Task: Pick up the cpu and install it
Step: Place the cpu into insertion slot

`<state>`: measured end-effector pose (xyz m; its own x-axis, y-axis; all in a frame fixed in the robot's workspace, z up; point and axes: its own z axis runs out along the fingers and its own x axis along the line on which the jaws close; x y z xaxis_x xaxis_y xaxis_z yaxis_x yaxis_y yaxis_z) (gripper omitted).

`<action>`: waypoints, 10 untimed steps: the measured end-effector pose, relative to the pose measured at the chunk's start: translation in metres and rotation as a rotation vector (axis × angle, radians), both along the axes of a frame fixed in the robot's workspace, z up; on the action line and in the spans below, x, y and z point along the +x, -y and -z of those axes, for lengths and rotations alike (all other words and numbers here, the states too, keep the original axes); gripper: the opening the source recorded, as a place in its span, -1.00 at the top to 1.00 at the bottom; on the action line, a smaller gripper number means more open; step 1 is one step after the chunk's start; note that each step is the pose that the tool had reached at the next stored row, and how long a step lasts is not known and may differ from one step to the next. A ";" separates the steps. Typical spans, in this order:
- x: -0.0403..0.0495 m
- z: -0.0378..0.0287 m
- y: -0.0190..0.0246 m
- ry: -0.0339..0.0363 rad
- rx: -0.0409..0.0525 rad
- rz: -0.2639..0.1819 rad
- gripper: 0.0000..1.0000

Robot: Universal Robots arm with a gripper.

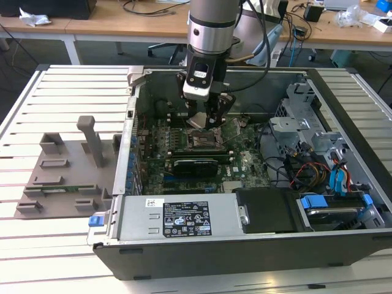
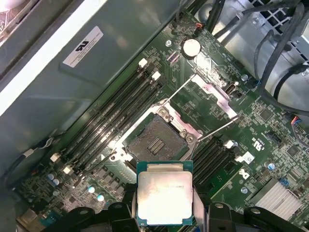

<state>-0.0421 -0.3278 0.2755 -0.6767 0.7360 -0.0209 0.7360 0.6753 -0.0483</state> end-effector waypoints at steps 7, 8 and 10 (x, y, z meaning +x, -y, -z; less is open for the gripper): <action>0.0000 0.0000 0.0000 0.0000 0.0000 0.049 -0.10; 0.0000 0.0000 0.0000 0.0000 0.0000 0.058 -0.10; 0.0000 0.0000 0.0000 0.0000 0.0000 0.069 -0.10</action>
